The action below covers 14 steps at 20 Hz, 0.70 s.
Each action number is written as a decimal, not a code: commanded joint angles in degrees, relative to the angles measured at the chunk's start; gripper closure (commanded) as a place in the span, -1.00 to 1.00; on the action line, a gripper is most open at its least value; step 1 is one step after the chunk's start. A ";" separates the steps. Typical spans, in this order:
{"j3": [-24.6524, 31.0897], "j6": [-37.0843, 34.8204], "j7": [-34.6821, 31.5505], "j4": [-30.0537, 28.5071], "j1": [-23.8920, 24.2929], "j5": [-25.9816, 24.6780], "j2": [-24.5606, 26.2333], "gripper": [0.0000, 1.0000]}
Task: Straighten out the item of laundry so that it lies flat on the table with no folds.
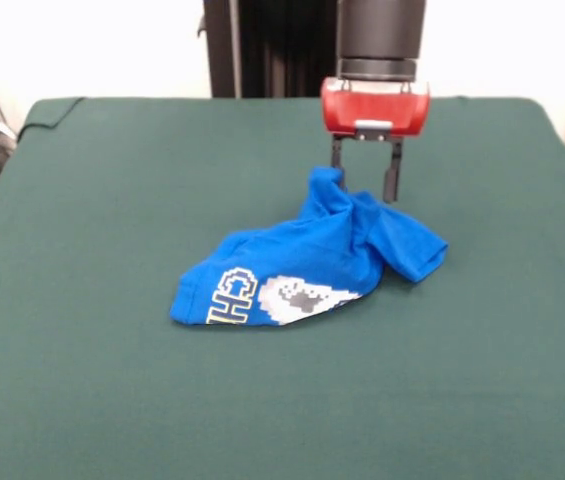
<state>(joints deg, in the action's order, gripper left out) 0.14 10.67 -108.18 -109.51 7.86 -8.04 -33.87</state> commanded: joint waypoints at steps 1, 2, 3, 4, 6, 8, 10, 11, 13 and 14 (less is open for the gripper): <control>3.15 3.27 -8.62 3.29 -0.83 0.34 2.49 -1.00; 3.37 3.13 -8.38 3.47 -0.67 0.16 2.73 -1.00; 3.59 2.98 -8.14 3.65 -0.50 -0.02 2.98 -1.00; 3.55 3.12 -7.96 3.87 -0.52 -0.13 3.17 -1.00; 2.32 2.49 -7.90 4.15 -1.48 0.86 2.80 -1.00; 1.95 1.64 -7.55 4.88 -2.14 1.35 2.78 -1.00; 1.29 2.85 -8.06 4.78 -2.76 1.76 3.40 -1.00; 0.52 3.44 -7.82 5.08 -3.33 1.78 3.65 -1.00; -1.25 4.12 -7.36 5.67 -4.69 2.09 4.09 -1.00; -2.27 4.22 -7.14 5.95 -5.48 2.37 4.27 -1.00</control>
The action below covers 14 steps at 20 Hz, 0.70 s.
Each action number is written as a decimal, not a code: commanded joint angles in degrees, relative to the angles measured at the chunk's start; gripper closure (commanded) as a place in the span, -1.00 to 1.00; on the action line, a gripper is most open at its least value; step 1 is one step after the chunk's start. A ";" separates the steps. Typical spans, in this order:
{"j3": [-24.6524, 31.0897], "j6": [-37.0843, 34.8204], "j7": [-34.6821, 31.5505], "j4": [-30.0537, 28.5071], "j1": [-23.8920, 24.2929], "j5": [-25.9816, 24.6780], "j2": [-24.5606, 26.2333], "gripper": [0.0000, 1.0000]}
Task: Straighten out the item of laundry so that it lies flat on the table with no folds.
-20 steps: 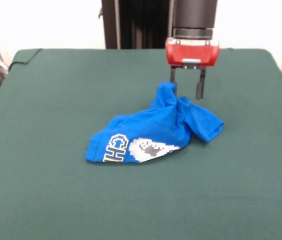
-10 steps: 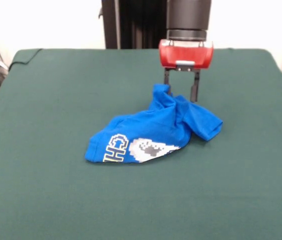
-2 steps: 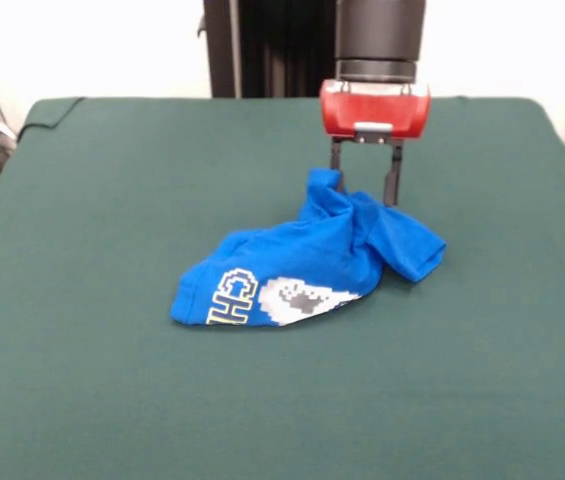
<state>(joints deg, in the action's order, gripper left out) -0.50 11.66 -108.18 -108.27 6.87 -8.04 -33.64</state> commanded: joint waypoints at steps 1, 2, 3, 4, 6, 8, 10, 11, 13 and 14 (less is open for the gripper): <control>-2.64 3.33 -6.92 4.99 -5.27 2.66 4.21 1.00; -3.33 2.84 -7.28 4.80 -5.84 3.32 4.34 1.00; -2.11 0.83 -7.94 3.90 -5.11 3.16 4.35 1.00; -0.78 1.07 -9.49 2.84 -4.31 3.44 4.74 1.00; -0.69 2.43 -10.72 2.15 -4.30 3.82 5.06 1.00; -0.59 3.78 -11.95 1.47 -4.29 4.20 5.38 1.00; -1.23 4.68 -12.26 0.97 -4.78 4.49 5.20 1.00; -1.24 5.37 -12.45 0.63 -4.74 4.41 5.31 1.00; -1.50 6.20 -12.57 0.18 -4.89 4.46 5.21 1.00; -2.04 6.72 -12.54 0.37 -5.41 4.97 5.71 1.00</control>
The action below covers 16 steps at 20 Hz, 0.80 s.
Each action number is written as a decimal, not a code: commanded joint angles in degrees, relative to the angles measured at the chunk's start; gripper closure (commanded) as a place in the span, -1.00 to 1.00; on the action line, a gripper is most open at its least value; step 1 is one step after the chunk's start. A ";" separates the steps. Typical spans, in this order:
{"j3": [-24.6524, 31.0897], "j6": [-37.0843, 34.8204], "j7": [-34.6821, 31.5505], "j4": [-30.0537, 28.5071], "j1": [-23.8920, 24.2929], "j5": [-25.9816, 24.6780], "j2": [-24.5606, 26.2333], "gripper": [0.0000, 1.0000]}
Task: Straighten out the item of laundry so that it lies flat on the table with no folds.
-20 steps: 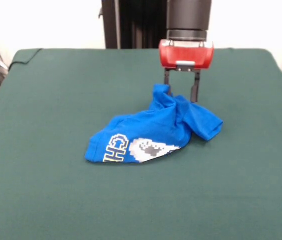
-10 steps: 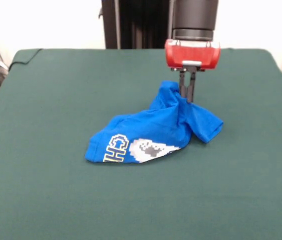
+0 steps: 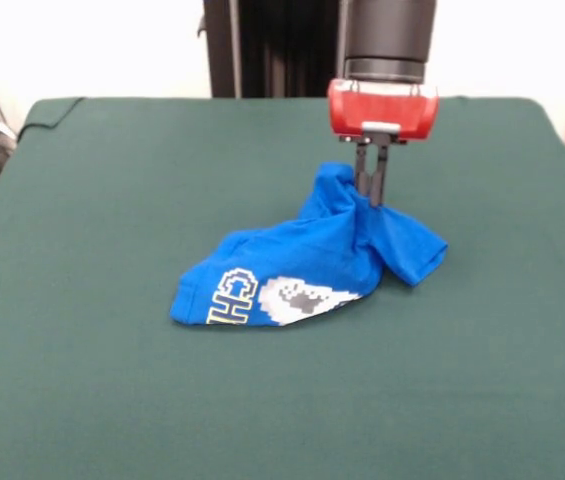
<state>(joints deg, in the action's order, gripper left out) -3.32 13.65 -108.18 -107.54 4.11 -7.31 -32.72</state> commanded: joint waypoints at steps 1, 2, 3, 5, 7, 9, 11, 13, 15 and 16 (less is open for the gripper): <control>0.66 4.90 -12.71 -0.66 -2.92 4.64 4.87 1.00; 0.53 5.06 -12.88 -0.96 -3.19 5.05 4.95 1.00; 0.49 5.02 -13.67 -2.13 -3.38 5.76 4.86 1.00; 0.17 1.09 -17.74 -7.11 -4.35 10.71 4.83 1.00; -1.01 -7.37 -20.64 -11.84 -6.17 16.65 4.27 1.00; -3.38 -16.40 -20.63 -14.39 -8.57 21.10 3.79 1.00; -5.60 -19.32 -19.15 -15.05 -10.02 22.61 4.41 1.00; -6.57 -20.94 -18.78 -16.05 -10.20 23.70 5.01 1.00; -7.92 -23.38 -19.45 -16.81 -10.88 25.35 5.64 1.00; -8.33 -24.65 -20.04 -17.46 -11.02 26.14 5.69 1.00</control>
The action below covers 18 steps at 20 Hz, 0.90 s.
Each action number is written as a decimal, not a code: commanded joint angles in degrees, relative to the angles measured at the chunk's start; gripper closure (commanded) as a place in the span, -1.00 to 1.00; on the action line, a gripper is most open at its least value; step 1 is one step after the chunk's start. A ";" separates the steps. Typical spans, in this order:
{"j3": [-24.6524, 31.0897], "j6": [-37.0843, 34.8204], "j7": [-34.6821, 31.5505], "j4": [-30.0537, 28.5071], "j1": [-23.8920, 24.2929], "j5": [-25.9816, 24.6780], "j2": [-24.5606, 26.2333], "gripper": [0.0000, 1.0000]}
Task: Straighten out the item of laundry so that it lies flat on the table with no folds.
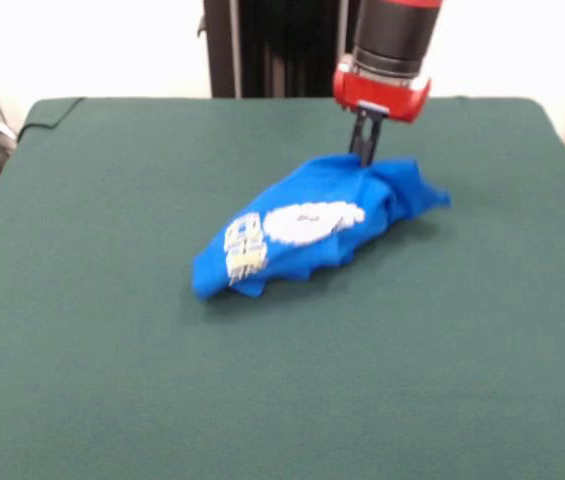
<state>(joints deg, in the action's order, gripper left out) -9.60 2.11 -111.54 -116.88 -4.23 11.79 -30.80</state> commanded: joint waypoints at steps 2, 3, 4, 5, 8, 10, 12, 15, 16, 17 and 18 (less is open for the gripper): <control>-3.47 -16.27 -17.29 -8.88 -3.43 7.63 3.17 1.00; -4.56 -16.55 -17.56 -9.45 -4.06 7.46 2.87 1.00; -5.39 -17.04 -18.26 -9.73 -5.08 7.78 2.53 1.00; -5.85 -16.31 -18.42 -10.52 -5.28 7.63 2.44 1.00; -4.76 -13.91 -18.79 -11.76 -4.87 7.81 3.74 1.00; -1.68 -7.69 -18.74 -12.56 -1.75 7.46 6.93 1.00; 0.75 -2.79 -18.74 -12.42 1.31 6.63 10.39 1.00; 2.88 2.67 -18.90 -12.05 5.04 5.17 14.05 1.00; 3.05 4.06 -19.44 -12.54 5.29 4.90 14.52 1.00; 2.90 5.17 -19.75 -12.14 5.24 4.97 15.23 1.00; 3.44 6.39 -19.83 -12.19 5.50 4.63 15.62 1.00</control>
<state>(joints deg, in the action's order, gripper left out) -14.01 1.29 -114.42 -127.24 -0.64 14.64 -23.31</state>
